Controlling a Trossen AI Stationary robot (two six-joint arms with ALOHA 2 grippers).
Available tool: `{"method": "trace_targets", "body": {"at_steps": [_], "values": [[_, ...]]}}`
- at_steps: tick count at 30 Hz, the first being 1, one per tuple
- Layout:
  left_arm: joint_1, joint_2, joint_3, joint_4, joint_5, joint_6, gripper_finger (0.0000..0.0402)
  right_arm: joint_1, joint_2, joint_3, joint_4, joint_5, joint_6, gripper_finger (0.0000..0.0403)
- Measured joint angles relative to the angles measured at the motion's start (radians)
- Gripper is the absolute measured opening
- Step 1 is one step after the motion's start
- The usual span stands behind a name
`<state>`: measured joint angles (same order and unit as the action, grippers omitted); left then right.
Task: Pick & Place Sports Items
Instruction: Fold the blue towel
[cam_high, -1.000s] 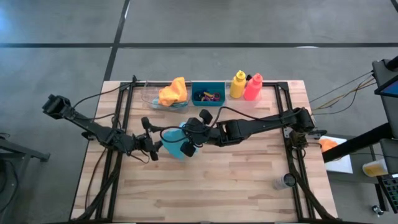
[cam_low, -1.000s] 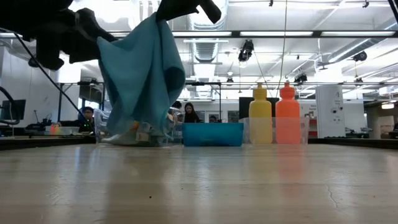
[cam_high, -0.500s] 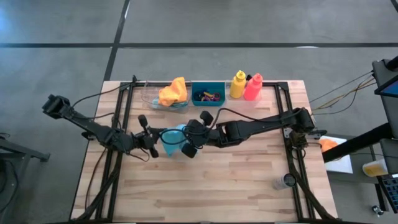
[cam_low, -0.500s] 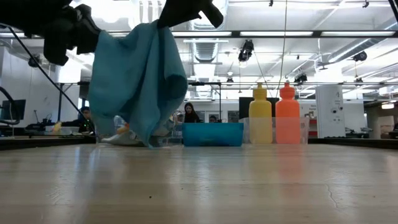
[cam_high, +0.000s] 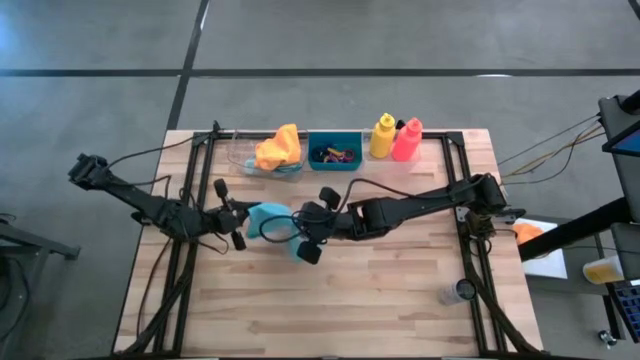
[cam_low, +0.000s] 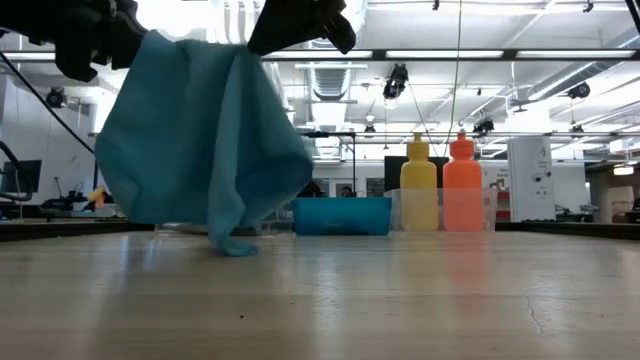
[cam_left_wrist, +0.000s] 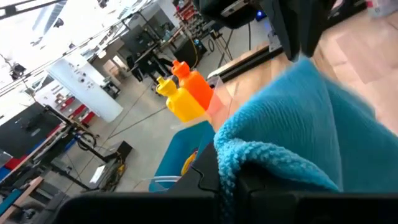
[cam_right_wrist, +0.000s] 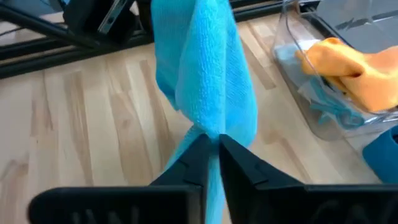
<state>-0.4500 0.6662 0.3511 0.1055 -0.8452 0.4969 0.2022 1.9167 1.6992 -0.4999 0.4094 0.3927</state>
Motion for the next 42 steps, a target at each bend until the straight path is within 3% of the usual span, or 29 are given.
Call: {"method": "trace_targets", "body": {"at_steps": [10,15,18,24,31,35,42], "values": [[0.0,0.003,0.044,-0.125,0.024,-0.063,0.0004,0.009,0.0,-0.016,-0.034,-0.006,0.0,0.0194],[0.0,0.003,0.046,-0.159,0.029,-0.083,0.0004,0.036,-0.001,-0.087,-0.035,-0.043,0.0,0.0241],[0.0,0.003,0.045,-0.172,0.03,-0.093,0.0004,0.044,-0.001,-0.191,0.097,-0.029,0.0,0.025],[0.0,0.003,0.045,-0.172,0.031,-0.105,0.0004,0.038,0.0,-0.467,0.568,-0.002,-0.005,0.025],[0.0,0.003,0.045,-0.171,0.031,-0.106,0.0004,0.011,0.017,-0.674,0.898,0.065,-0.007,0.025],[0.0,0.003,0.045,-0.17,0.031,-0.111,0.0004,-0.003,0.078,-0.682,0.954,0.065,-0.007,0.025],[0.001,0.003,0.045,-0.17,0.031,-0.113,0.0004,-0.03,0.229,-0.525,0.897,0.064,-0.025,0.025]]}}
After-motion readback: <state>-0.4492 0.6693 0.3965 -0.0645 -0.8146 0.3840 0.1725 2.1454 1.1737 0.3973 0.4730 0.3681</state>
